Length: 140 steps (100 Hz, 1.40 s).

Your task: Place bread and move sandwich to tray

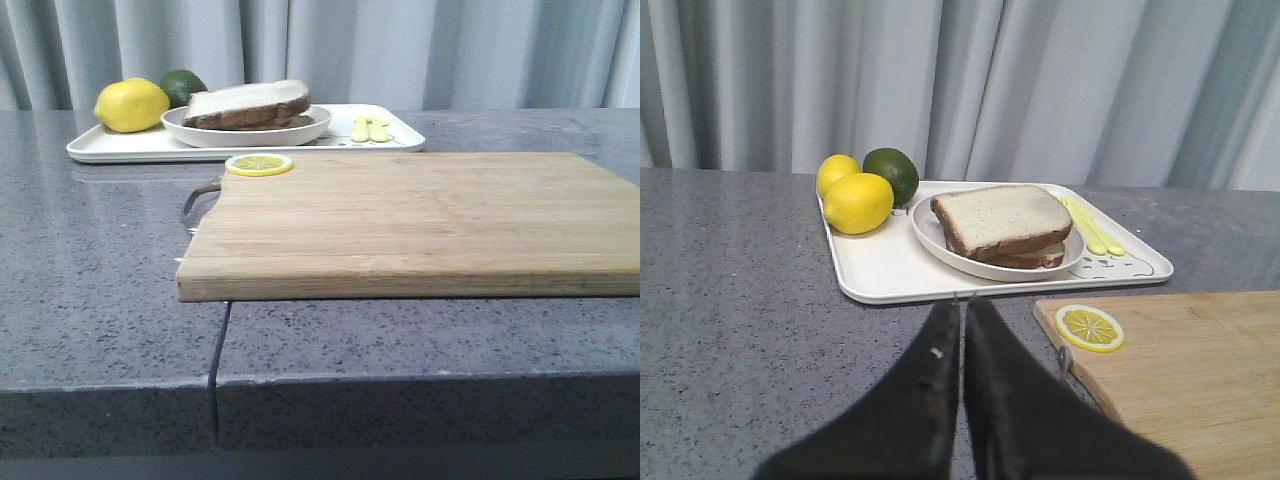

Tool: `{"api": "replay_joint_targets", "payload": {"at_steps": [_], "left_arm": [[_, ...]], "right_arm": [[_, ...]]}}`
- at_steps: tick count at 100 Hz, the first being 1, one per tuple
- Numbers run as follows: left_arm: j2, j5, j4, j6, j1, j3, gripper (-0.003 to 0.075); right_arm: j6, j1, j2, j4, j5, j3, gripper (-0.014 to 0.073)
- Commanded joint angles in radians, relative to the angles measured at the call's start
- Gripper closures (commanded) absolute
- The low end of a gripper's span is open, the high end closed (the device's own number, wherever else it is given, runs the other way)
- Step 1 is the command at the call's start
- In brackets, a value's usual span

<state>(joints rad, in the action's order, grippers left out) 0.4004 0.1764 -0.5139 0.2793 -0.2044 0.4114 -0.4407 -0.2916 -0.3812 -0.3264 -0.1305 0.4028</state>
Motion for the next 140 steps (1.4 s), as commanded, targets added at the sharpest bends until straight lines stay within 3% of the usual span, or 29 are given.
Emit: {"api": "replay_joint_targets", "payload": {"at_steps": [1,30,46,65,84,116,140], "left_arm": [[0.007,-0.07,-0.013,0.001,-0.006,0.026,0.0739],[0.007,-0.081,-0.007,0.001,-0.006,0.014,0.0739],[-0.043,-0.091,0.248,0.001,-0.004,-0.051,0.0739],[-0.186,-0.17,0.311,0.001,-0.004,-0.206,0.0739],[-0.298,-0.156,0.356,-0.018,0.0,-0.331,0.0739],[-0.362,-0.156,0.407,-0.168,0.178,-0.423,0.0739],[-0.439,-0.081,0.425,-0.168,0.195,-0.429,0.0739]], "right_arm": [[0.003,0.008,-0.001,-0.005,0.082,0.028,0.071],[0.003,0.008,-0.001,-0.005,0.082,0.028,0.071],[0.003,0.008,-0.001,-0.005,0.082,0.028,0.071],[0.003,0.008,-0.001,-0.005,0.082,0.028,0.071],[0.003,0.008,-0.001,-0.005,0.082,0.028,0.071],[0.003,0.008,-0.001,-0.005,0.082,0.028,0.071],[0.003,0.008,-0.001,-0.005,0.082,0.028,0.071]]}}
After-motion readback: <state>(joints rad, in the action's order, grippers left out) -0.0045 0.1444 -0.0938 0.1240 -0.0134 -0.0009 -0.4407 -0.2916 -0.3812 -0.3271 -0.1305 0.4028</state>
